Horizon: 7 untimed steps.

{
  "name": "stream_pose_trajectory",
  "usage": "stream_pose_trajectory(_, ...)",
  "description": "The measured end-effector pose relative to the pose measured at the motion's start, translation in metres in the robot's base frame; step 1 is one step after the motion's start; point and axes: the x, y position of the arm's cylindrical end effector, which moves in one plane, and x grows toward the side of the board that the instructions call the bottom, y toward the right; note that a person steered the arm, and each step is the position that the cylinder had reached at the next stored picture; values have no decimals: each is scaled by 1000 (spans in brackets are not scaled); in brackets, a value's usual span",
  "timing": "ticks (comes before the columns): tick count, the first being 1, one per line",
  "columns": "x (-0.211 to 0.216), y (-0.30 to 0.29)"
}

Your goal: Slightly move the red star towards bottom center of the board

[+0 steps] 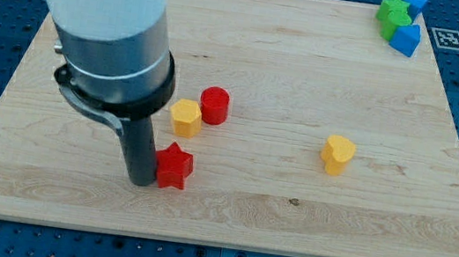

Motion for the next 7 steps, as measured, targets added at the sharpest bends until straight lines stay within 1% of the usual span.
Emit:
stream_pose_trajectory(1,15,12)
stream_pose_trajectory(2,12,10)
stream_pose_trajectory(3,2,-11)
stream_pose_trajectory(4,-21,-36)
stream_pose_trajectory(5,-44,-48)
stream_pose_trajectory(7,-32,-30)
